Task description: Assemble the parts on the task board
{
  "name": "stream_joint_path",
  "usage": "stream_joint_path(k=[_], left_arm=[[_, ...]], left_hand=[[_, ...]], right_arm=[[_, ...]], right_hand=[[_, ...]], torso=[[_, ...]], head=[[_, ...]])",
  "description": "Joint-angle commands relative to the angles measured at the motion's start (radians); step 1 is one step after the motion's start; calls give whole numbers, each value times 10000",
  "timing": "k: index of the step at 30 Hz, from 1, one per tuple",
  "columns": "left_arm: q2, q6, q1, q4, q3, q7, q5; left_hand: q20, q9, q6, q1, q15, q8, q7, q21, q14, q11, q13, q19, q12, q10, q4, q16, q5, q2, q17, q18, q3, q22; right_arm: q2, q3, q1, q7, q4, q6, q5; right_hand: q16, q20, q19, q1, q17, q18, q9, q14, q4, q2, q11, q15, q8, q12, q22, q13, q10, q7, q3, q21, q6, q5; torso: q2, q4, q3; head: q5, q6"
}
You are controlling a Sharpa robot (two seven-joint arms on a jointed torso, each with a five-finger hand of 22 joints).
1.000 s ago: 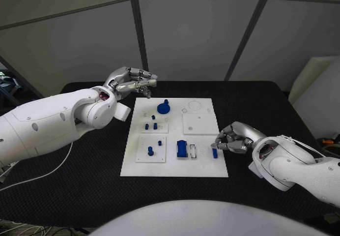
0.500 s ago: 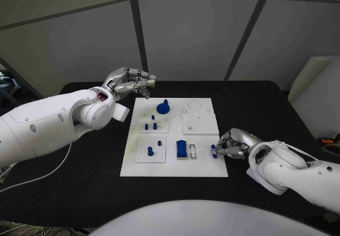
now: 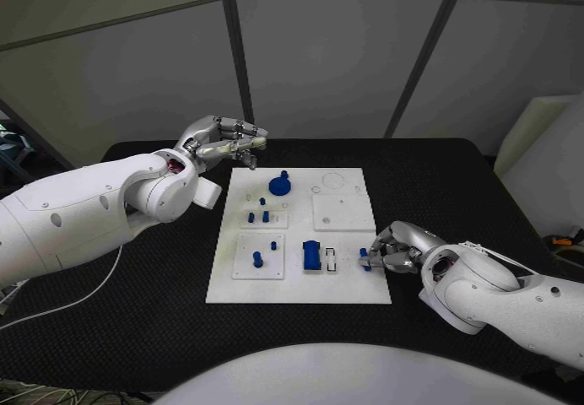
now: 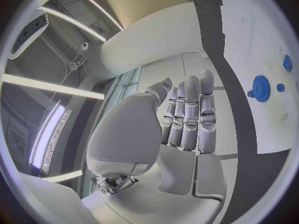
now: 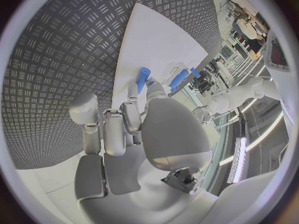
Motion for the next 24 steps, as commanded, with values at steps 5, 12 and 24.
stream_joint_path(k=[5,12,24], left_arm=[[-6,123,6,18,1,65,15],[-46,118,6,41,1,59,15],[-71,111,6,61,1,54,15]], left_hand=[[63,8,-56,-48,15,45,-18,-20,-71,31,15,6,53,-68,-53,8,-43,-5,-9,-133,-32,-14],[63,8,-56,-48,15,45,-18,-20,-71,31,15,6,53,-68,-53,8,-43,-5,-9,-133,-32,-14],[63,8,-56,-48,15,45,-18,-20,-71,31,15,6,53,-68,-53,8,-43,-5,-9,-133,-32,-14]], right_arm=[[252,-51,-61,-695,-194,763,-1628],[406,-53,-62,-1017,-220,1440,-2619],[355,-55,-62,-1220,-19,1285,-2373]], right_hand=[[5,-56,14,960,806,-65,155,703,-517,150,-72,-105,-42,-35,-20,5,-21,-14,472,-45,-65,-1239],[-15,-64,8,1495,788,-69,205,694,-899,70,-66,-101,-84,-132,-15,-41,-107,2,988,-64,-89,-1617],[23,-96,72,1686,872,-85,252,713,-1153,69,-124,-140,-166,-151,105,-3,-113,-45,2349,5,43,-711]], torso=[[8,22,-3],[4,5,-9],[-18,6,0]], head=[[15,2],[52,2],[51,2]])
